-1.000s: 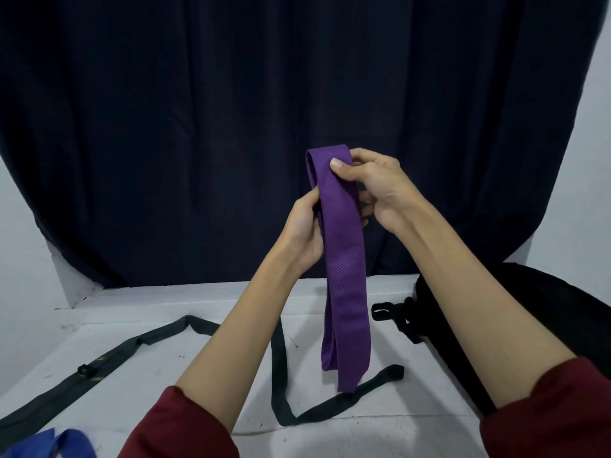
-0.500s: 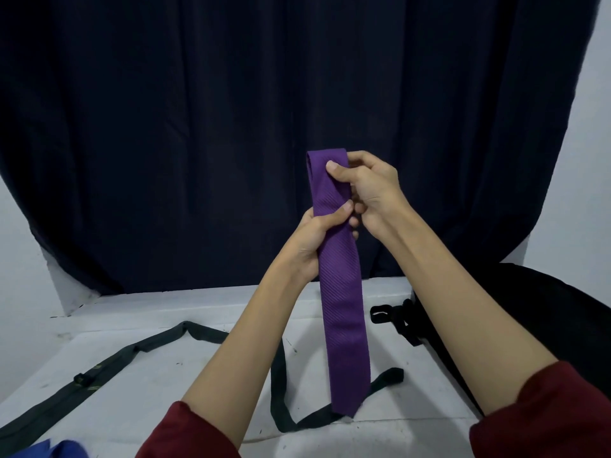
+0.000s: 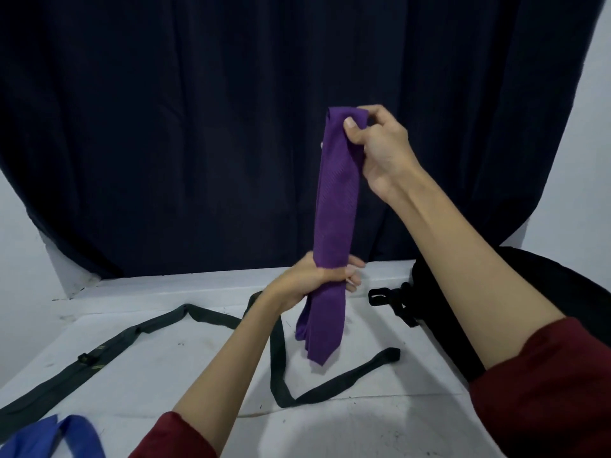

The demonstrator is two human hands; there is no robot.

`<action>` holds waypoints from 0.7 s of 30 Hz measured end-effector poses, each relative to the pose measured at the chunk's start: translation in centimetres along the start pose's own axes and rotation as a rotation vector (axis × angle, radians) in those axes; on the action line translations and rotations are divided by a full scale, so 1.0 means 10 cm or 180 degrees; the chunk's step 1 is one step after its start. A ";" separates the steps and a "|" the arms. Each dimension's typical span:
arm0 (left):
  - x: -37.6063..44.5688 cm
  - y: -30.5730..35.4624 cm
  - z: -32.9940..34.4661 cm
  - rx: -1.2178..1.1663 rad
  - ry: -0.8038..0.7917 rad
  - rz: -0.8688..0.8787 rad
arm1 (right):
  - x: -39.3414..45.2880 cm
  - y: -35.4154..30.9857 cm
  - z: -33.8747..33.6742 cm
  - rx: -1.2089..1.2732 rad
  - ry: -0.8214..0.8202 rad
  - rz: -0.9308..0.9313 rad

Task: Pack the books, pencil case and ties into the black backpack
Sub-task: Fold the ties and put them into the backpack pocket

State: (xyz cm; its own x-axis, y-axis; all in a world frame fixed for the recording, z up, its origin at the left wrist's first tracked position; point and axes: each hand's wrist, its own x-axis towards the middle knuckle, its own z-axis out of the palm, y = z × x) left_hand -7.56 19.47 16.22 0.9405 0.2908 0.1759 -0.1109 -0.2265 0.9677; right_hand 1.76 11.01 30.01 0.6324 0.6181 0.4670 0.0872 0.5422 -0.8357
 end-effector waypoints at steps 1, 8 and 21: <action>-0.03 -0.15 0.00 0.0011 -0.0032 -0.0175 | 0.01 -0.02 0.00 0.0016 0.0025 -0.0032; -0.15 -0.75 0.00 -0.0994 0.0221 -0.0842 | 0.03 0.01 0.02 0.0135 0.0059 -0.0104; -0.07 -0.33 -0.22 0.0038 0.0103 -0.0589 | 0.13 -0.01 -0.08 0.0161 0.0088 -0.0170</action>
State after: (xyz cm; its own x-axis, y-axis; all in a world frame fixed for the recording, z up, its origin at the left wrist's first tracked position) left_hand -8.59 22.10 13.29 0.9337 0.3581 0.0011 0.0669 -0.1773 0.9819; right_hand 3.23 11.32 30.44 0.6490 0.5718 0.5018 0.0829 0.6025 -0.7938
